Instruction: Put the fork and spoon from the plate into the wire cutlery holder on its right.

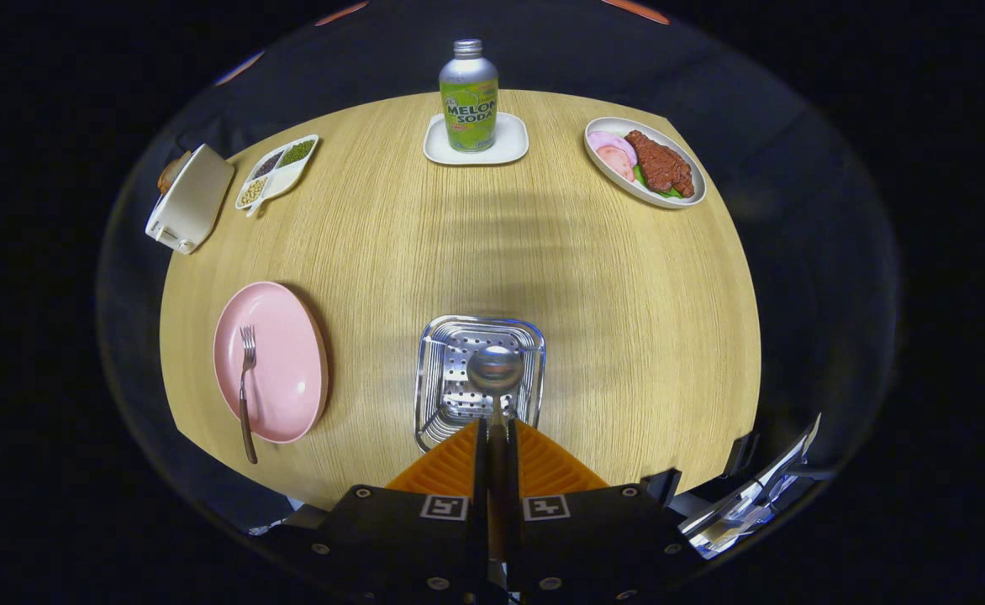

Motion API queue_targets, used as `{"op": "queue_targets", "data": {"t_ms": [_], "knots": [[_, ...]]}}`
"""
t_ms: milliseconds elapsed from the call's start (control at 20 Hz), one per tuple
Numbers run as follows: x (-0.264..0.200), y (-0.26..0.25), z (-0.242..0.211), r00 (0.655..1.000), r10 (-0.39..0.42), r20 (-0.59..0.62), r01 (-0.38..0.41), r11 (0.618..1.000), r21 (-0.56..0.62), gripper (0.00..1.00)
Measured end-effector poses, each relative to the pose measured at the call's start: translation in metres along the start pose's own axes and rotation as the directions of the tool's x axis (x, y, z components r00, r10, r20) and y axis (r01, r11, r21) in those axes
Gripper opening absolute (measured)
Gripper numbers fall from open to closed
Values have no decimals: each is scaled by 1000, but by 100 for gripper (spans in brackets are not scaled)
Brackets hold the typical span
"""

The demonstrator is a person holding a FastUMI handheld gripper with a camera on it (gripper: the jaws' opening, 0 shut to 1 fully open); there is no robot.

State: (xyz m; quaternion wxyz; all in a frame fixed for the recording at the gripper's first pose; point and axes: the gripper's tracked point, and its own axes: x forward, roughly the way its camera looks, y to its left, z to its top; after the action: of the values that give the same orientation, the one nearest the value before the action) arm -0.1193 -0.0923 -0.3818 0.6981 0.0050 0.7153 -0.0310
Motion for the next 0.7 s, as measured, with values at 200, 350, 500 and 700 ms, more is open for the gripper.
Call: {"op": "queue_targets", "data": {"t_ms": [200,350,500,700], "knots": [[-7,8,9,998,46,44,-46,999,0,10],[-22,26,20,988,113,105,-111,994,-23,13],[-36,50,21,974,173,145,-167,984,-53,25],[-49,96,16,956,249,159,-238,968,-84,62]]}}
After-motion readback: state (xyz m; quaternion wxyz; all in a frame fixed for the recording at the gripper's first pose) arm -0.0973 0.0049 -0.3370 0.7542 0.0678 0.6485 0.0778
